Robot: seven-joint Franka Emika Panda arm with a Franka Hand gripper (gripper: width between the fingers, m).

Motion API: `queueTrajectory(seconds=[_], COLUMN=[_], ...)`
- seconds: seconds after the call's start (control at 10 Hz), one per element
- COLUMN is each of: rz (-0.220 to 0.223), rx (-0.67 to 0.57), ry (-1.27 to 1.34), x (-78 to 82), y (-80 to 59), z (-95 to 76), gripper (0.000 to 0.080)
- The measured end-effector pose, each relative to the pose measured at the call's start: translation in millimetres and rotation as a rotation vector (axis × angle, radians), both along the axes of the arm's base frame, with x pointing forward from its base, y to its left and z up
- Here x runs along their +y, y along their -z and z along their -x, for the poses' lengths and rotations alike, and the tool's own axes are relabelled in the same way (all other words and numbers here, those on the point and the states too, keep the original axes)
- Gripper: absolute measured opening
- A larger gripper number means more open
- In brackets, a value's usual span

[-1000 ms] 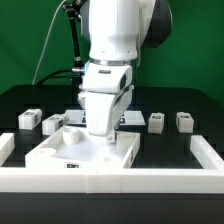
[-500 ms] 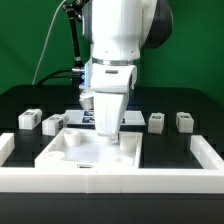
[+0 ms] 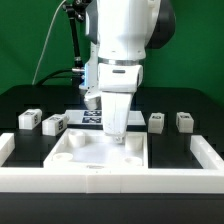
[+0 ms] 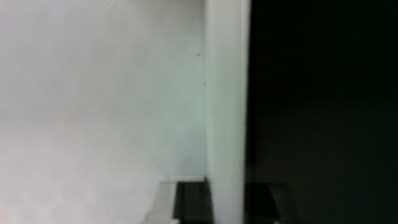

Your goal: Assemble one leg

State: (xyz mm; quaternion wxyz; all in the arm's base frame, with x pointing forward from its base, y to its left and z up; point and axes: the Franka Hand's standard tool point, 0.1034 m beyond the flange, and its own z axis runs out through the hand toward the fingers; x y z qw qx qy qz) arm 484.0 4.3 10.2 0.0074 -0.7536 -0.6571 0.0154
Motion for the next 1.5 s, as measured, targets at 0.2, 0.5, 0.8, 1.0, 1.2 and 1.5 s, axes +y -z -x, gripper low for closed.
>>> queueTrajectory(seconds=[0.2,0.5,0.8,1.0,1.2,1.5], rz=[-0.006,-0.02,-0.021,-0.023,-0.019,-0.02], rx=[-0.004,-0.015,-0.018,-0.016,-0.01,-0.01], ry=[-0.073,-0.098,-0.072,-0.091,-0.092,-0.091], x=[10.1,49.0,73.9,88.5,87.9,87.5], y=[0.3,0.6,0.5,0.5,0.4,0.5], z=[0.7,0.9,-4.7,-5.7,-5.9,-5.9], gripper=[0.0061,0.0061,0.0061,0.0061,0.0061,0.0061])
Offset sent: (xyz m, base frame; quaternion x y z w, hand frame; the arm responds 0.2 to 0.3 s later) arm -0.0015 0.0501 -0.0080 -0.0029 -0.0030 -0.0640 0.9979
